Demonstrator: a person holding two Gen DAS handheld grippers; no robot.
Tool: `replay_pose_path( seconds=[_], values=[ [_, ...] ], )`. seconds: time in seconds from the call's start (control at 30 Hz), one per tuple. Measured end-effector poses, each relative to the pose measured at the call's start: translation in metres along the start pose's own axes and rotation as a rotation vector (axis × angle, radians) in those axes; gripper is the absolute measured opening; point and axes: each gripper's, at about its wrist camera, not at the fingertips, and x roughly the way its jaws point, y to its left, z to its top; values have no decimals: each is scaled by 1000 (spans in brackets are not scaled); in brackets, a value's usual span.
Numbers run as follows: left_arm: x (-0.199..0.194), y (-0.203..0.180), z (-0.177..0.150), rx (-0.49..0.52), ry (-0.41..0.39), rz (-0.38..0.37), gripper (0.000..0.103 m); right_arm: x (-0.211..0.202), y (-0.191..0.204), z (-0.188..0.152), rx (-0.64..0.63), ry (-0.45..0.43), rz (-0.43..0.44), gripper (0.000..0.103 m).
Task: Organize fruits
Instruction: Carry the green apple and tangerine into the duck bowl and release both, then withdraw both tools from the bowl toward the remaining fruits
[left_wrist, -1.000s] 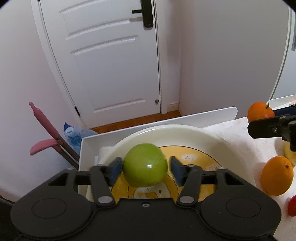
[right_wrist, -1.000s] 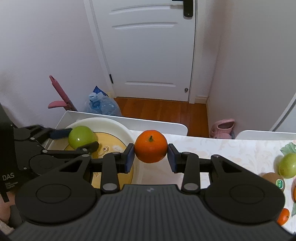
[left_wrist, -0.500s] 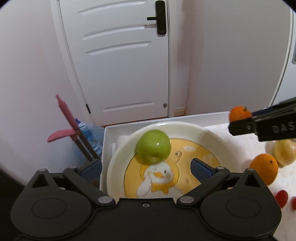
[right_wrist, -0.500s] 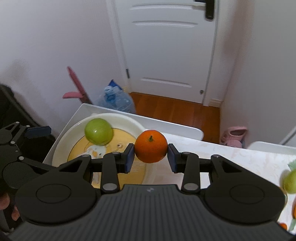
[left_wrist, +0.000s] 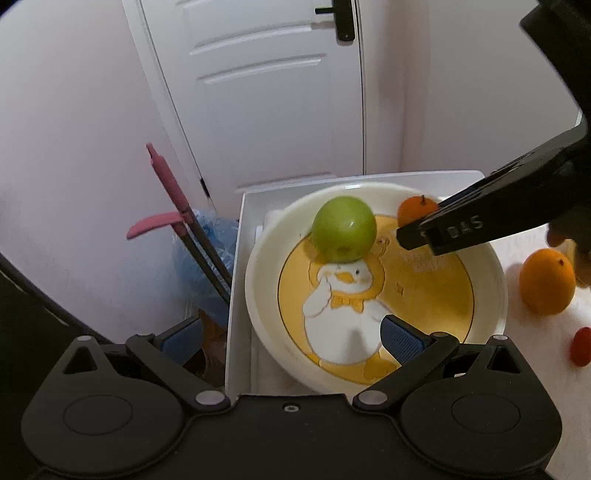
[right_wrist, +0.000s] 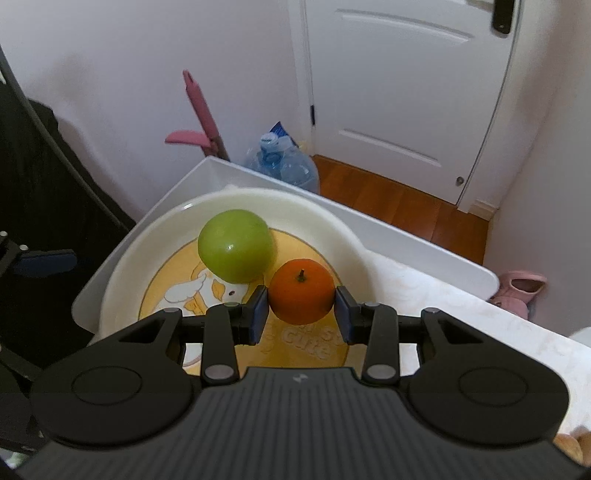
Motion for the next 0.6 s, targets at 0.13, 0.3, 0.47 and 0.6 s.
replay_pose_path(
  seconds=[0.13,0.3,0.47,0.6],
  values=[
    [1,4,-2,-16,-1,-25,103,1,6,-2,-47,-9,-7,63],
    [0,7,-2,-26,-10,-34,103,-16,12,-8,-73,-66,-41,103],
    [-2,9,-2,-33,-25,-45,103,-27,12,-9,-41,-71,-43,103],
    [-7,11,-1,-40,-37,-55,103,-41,13,-9,0,-90,-51,103]
  ],
)
